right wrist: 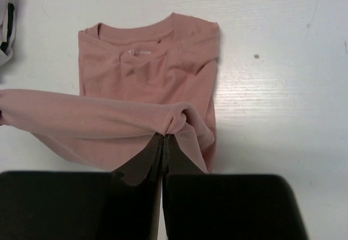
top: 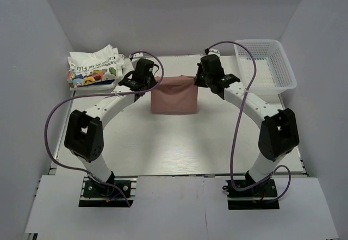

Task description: Fold and stack the t-shirts

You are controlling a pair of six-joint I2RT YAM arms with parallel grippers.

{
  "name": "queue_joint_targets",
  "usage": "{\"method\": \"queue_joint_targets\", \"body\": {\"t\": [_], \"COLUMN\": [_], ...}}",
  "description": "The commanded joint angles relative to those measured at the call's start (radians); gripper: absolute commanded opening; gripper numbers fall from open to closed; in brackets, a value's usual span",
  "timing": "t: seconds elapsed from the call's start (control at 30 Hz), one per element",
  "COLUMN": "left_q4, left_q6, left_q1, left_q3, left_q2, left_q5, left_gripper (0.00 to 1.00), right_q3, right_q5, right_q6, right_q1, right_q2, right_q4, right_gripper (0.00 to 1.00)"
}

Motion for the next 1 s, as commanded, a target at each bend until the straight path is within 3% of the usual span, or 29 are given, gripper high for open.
{"method": "queue_joint_targets", "body": {"t": [0.0, 0.33, 0.37, 0.4, 0.43, 0.47, 0.5, 0.53, 0.7, 0.83, 0.97], "left_q4": [0.037, 0.005, 0.014, 0.031, 0.041, 0.041, 0.051, 0.051, 0.153, 0.164, 0.228], "left_q6": [0.035, 0.026, 0.002, 0.001, 0.001, -0.008, -0.008, -0.008, 0.061, 0.121, 0.132], "left_q1": [0.059, 0.157, 0.157, 0.169, 0.179, 0.179, 0.188, 0.188, 0.197, 0.166, 0.166], "left_q3": [0.090, 0.433, 0.474, 0.489, 0.508, 0.543, 0.558, 0.571, 0.508, 0.430, 0.373], "left_q2": [0.049, 0.447, 0.509, 0.536, 0.559, 0.594, 0.605, 0.605, 0.531, 0.447, 0.428], "left_q5": [0.020, 0.143, 0.172, 0.183, 0.194, 0.217, 0.227, 0.243, 0.307, 0.352, 0.499], "left_gripper": [0.00, 0.00, 0.18, 0.26, 0.34, 0.69, 0.88, 0.99, 1.00, 1.00, 1.00], "right_q3": [0.107, 0.354, 0.377, 0.431, 0.482, 0.498, 0.530, 0.535, 0.490, 0.230, 0.161], "right_q5": [-0.061, -0.203, -0.224, -0.235, -0.249, -0.299, -0.322, -0.371, -0.370, -0.390, -0.445], "right_q6": [-0.058, -0.067, -0.065, -0.058, -0.064, -0.072, -0.084, -0.123, -0.168, -0.136, -0.136], "right_q1": [-0.052, -0.154, -0.164, -0.174, -0.185, -0.187, -0.196, -0.196, -0.187, -0.182, -0.170], "right_q2": [0.082, 0.424, 0.481, 0.542, 0.588, 0.604, 0.619, 0.637, 0.535, 0.369, 0.321], "right_q4": [0.071, 0.132, 0.128, 0.104, 0.111, 0.123, 0.160, 0.177, 0.174, 0.305, 0.355], "right_gripper": [0.00, 0.00, 0.00, 0.00, 0.09, 0.46, 0.76, 0.90, 0.90, 0.90, 0.90]}}
